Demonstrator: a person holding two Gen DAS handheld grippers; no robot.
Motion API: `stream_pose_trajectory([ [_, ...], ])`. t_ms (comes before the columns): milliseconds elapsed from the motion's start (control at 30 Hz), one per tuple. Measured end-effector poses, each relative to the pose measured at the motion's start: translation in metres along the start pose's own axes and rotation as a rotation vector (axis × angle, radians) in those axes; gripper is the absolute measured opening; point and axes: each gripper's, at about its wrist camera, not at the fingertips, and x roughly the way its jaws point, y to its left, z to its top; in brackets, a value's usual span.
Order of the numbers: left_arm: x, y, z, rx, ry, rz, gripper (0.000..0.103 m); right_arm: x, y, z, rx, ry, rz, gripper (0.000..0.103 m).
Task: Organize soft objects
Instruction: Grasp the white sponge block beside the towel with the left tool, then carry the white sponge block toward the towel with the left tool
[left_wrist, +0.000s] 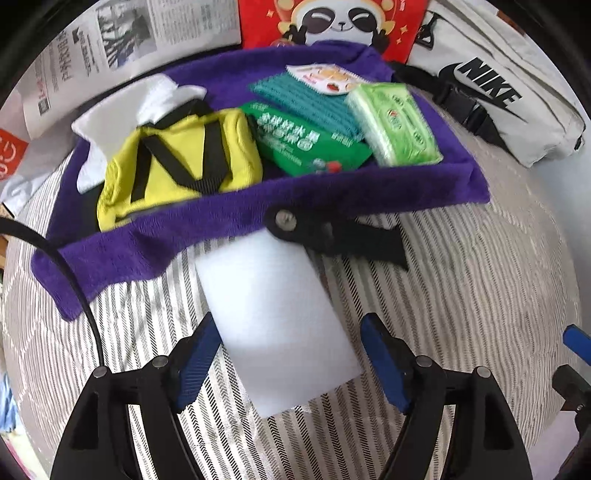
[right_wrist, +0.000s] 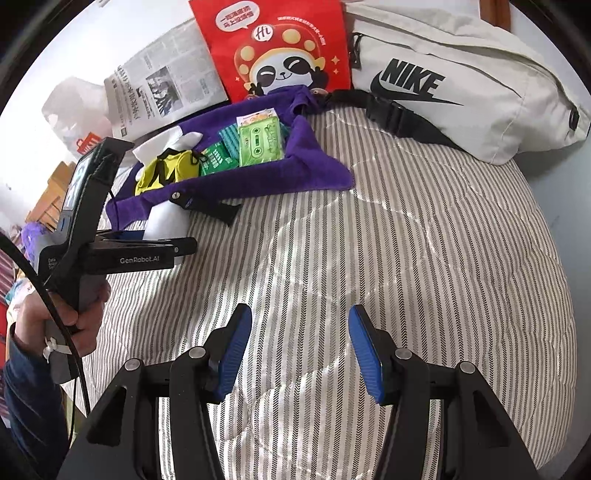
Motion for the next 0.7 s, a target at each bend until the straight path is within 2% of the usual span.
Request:
stream_pose_trajectory([
  [67,-0.002,0.0,-0.005,0.02,-0.022,0.029,0.076,0.001,0.003,-0.002,-0.007,0.001,-0.007,0.054],
  [367,-0.008,0.024,-0.022,0.0,-0.017,0.021,0.076,0.006,0.015,-0.005,-0.025,0.011,0.006,0.054],
  [533,-0.007,0.033,-0.03,-0.005,-0.055,0.017,0.076,0.008,0.02,-0.005,-0.035,0.016,0.006,0.054],
  [567,-0.007,0.033,-0.032,-0.004,-0.074,0.017,0.074,0.008,0.021,-0.005,-0.036,0.018,0.007,0.054],
  [633,-0.011,0.033,-0.038,0.016,-0.108,0.006,0.063,0.009,0.022,-0.005,-0.037,0.022,0.008,0.054],
  [667,-0.013,0.03,-0.041,0.032,-0.124,-0.002,0.052,0.01,0.022,-0.006,-0.039,0.025,0.007,0.054],
  [700,-0.015,0.029,-0.044,0.045,-0.136,-0.007,0.051,0.011,0.023,-0.007,-0.041,0.029,0.005,0.054],
])
